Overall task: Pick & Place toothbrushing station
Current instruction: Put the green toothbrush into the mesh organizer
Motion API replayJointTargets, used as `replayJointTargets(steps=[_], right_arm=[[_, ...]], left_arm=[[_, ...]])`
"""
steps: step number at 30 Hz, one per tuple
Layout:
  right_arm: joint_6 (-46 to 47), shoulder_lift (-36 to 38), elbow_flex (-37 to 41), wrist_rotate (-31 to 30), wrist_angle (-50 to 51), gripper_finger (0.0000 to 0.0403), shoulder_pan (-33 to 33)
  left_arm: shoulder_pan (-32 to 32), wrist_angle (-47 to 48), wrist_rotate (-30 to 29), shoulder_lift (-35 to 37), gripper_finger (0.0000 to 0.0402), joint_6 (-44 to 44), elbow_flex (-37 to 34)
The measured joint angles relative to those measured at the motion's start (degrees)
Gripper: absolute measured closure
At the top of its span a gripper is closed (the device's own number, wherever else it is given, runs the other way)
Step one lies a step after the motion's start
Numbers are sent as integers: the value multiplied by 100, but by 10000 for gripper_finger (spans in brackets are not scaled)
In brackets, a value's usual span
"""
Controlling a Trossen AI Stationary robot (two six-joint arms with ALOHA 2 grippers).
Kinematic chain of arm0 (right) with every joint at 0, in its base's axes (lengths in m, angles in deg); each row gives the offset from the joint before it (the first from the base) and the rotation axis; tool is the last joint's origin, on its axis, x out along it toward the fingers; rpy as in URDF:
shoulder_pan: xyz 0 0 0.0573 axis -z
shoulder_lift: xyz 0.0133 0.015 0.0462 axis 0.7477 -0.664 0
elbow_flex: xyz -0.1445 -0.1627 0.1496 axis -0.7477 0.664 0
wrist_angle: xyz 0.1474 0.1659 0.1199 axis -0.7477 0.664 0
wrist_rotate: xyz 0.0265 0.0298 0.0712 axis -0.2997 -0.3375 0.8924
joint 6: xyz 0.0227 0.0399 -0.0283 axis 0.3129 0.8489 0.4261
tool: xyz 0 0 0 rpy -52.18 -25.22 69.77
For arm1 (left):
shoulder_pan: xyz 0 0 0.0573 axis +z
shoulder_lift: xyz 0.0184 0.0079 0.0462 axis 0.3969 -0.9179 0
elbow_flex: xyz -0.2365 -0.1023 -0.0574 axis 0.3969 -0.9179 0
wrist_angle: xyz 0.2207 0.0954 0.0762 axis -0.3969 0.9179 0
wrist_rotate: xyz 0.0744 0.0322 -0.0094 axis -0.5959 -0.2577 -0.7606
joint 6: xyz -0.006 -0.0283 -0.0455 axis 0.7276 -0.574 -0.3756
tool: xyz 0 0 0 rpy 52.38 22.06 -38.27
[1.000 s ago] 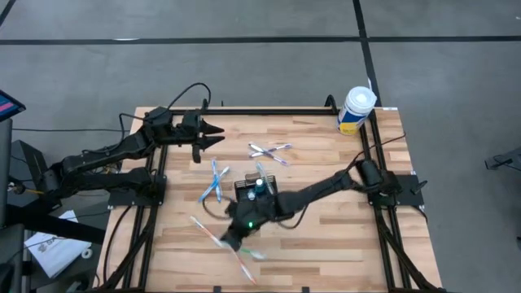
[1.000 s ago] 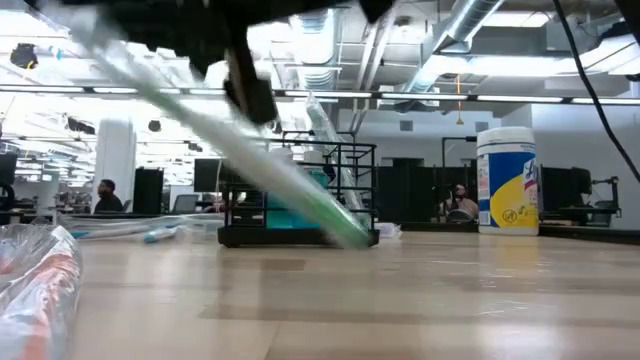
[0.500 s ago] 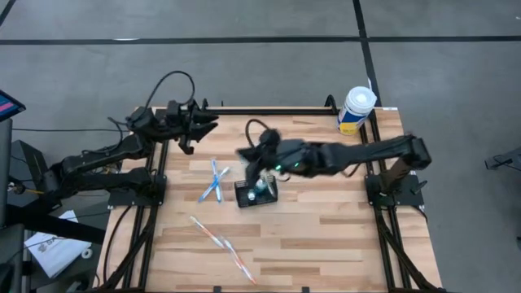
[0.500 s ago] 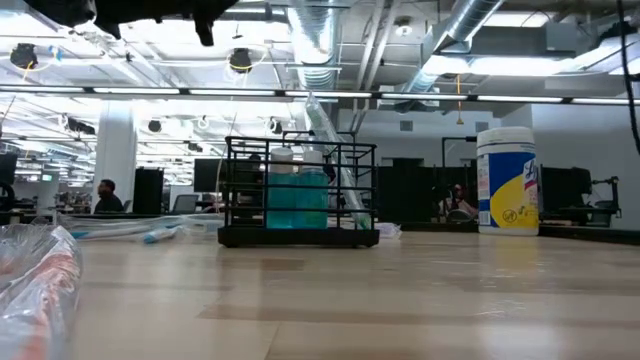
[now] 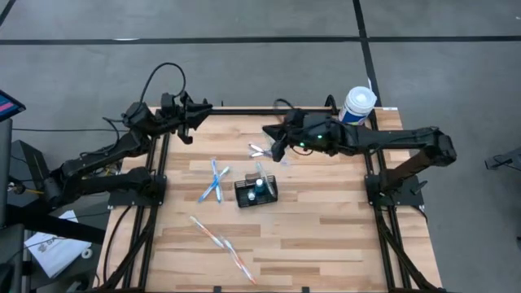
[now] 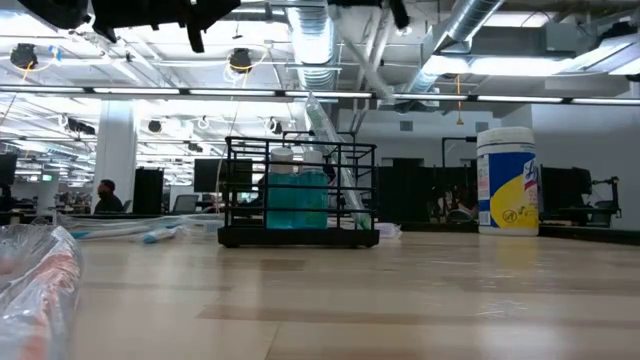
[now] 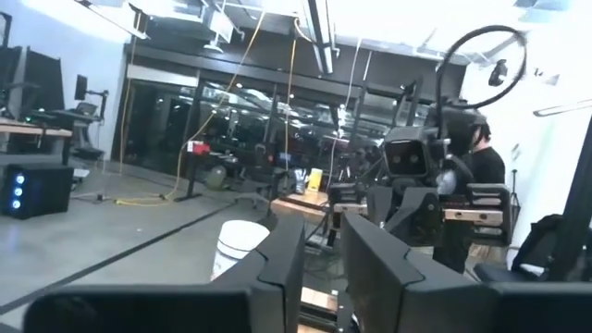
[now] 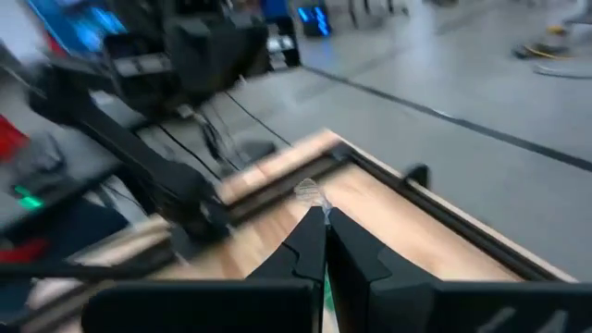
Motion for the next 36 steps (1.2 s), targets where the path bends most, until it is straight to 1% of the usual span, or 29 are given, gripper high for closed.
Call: replayJointTargets(steps=[3, 7, 9, 12, 15, 18, 23, 36], right_arm=[[116, 292, 954, 260, -1195, 403, 49], [433, 551, 1962, 437, -2325, 403, 38], [576, 555, 2342, 526, -2804, 403, 41], [645, 429, 2682, 558, -3573, 403, 45], [647, 194, 2760, 572, -4047, 403, 60], [649, -13, 2753, 799, -4556, 403, 126], [860, -337, 2758, 859, -4918, 403, 189], [905, -278, 2751, 1005, -4817, 403, 84]], left_arm=[[0, 127, 1, -14, 340, 2, 0], [0, 240, -5, -12, 347, -2, 0], [0, 274, -71, -37, 351, 3, 1], [0, 413, -85, -104, 355, 9, 0], [0, 437, -87, -208, 359, 3, 1], [0, 437, -90, -296, 362, 2, 1], [0, 429, -105, -344, 364, 35, 2], [140, 434, -98, -344, 367, 55, 1]])
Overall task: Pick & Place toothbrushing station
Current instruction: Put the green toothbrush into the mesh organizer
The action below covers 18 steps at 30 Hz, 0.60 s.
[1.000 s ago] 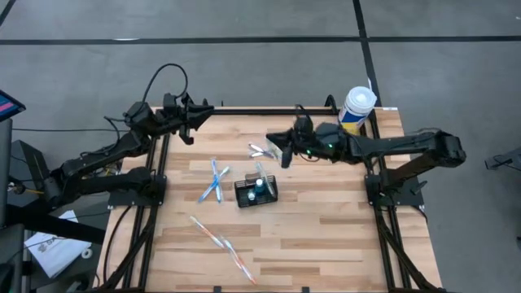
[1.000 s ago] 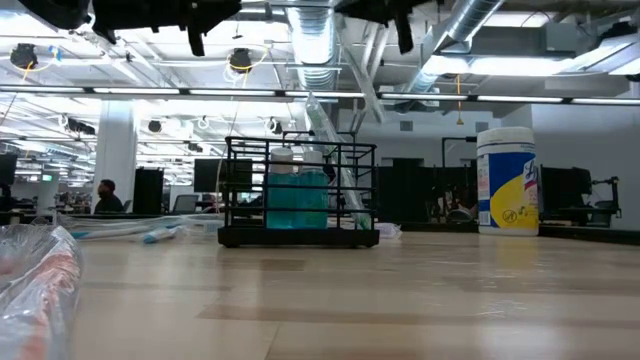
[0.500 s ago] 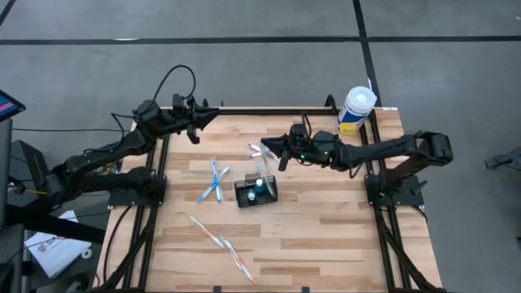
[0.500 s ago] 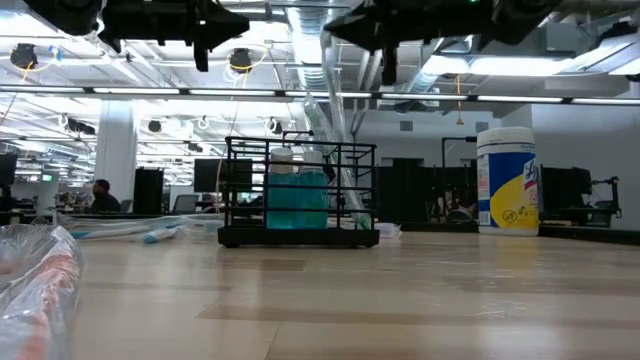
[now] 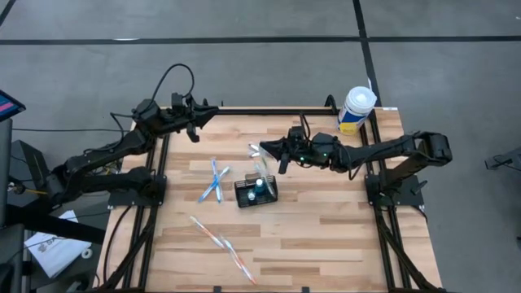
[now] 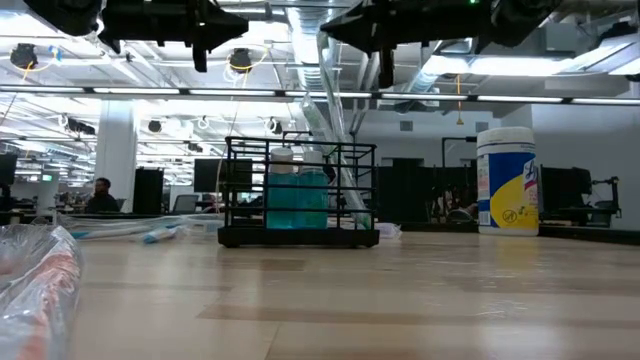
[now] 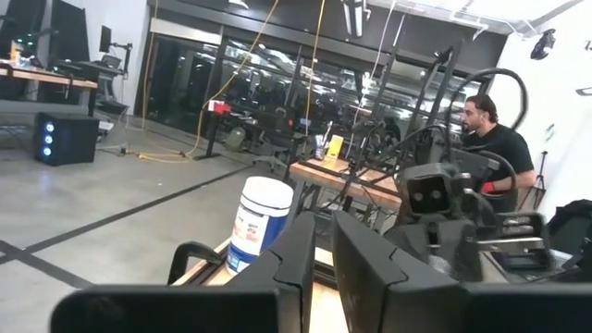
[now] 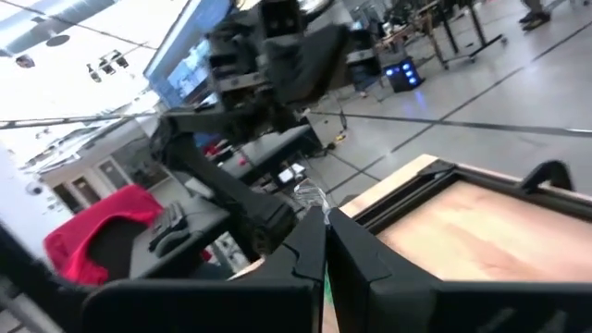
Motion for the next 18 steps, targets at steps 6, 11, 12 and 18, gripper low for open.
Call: replayJointTargets(steps=[6, 11, 12, 18], right_arm=[[4, 0, -2, 4, 42, 403, -139], [4, 0, -2, 4, 236, 403, -169], [7, -4, -2, 4, 269, 403, -171], [14, -4, -2, 2, 237, 403, -170]], left_arm=[[116, 3, 101, 0, 367, 1, 1], [116, 6, 118, 1, 367, 2, 1], [116, 11, 125, 2, 367, 2, 1], [116, 51, 125, 2, 367, 95, 1]])
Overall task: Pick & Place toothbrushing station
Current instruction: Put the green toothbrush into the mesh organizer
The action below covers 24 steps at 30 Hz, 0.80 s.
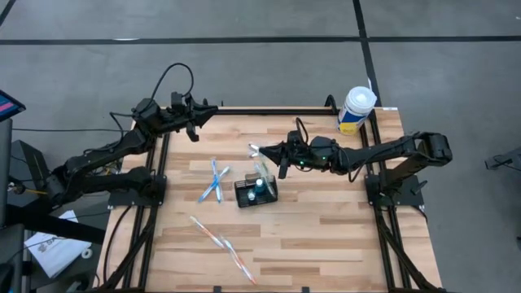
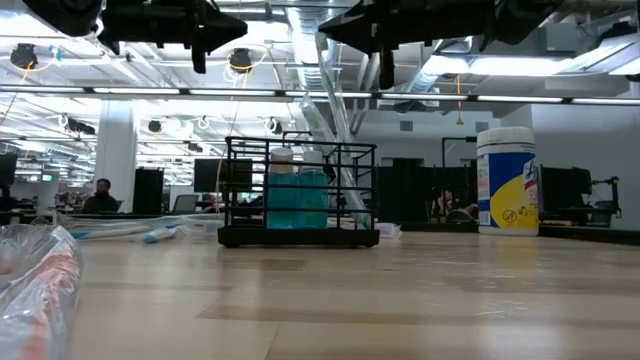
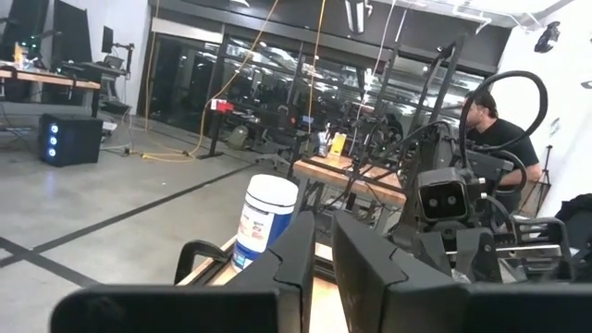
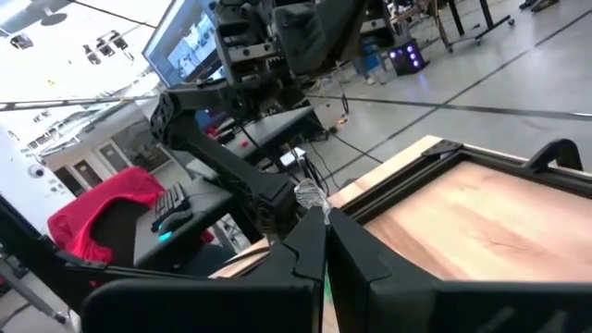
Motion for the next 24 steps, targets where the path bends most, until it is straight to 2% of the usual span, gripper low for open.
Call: replayJointTargets(steps=[12, 19, 24], right_arm=[[-231, -28, 130, 2, 270, 403, 41], [-180, -31, 879, -1, -794, 403, 111], [-257, -33, 1070, 0, -987, 403, 141]], left_arm=[[0, 460, 57, -12, 367, 335, 0], [0, 538, 55, -296, 367, 613, -2], [0, 500, 55, -603, 367, 748, -2]])
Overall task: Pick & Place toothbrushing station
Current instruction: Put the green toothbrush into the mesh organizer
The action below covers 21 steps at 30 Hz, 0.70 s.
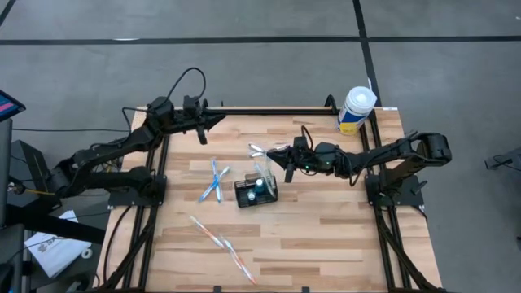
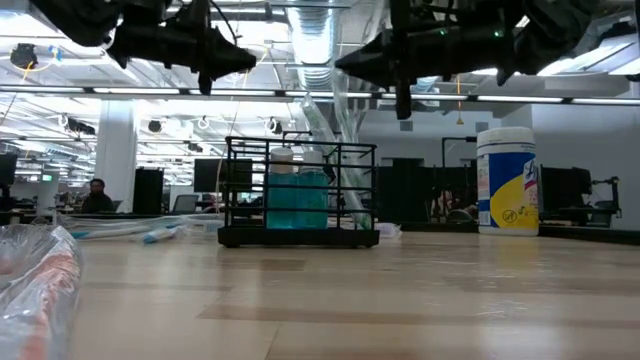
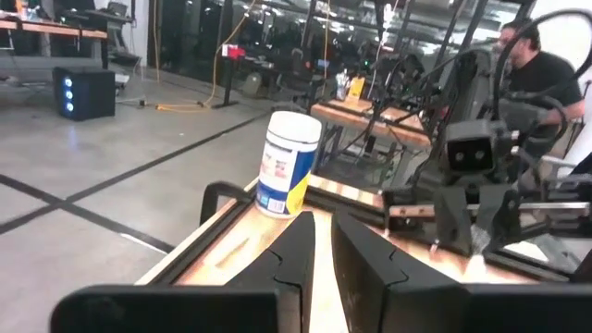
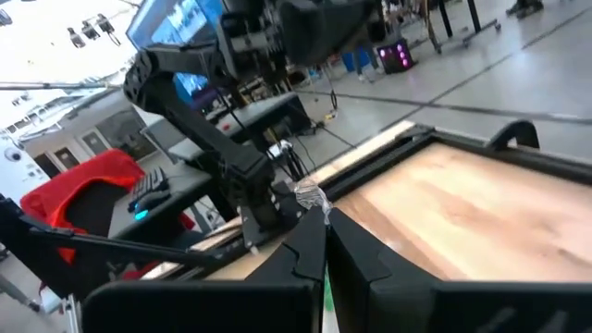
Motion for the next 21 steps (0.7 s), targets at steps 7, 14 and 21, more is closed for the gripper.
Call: replayJointTargets(steps=[7, 14, 21], right_arm=[[-491, 2, 91, 90, -722, 403, 99], [-838, 4, 91, 609, -623, 403, 217], [-1052, 4, 158, 782, -456, 403, 145]], left_arm=[[0, -100, -2, -268, 367, 43, 0], [0, -177, -4, -302, 367, 167, -2], [0, -177, -37, -302, 367, 241, 0]])
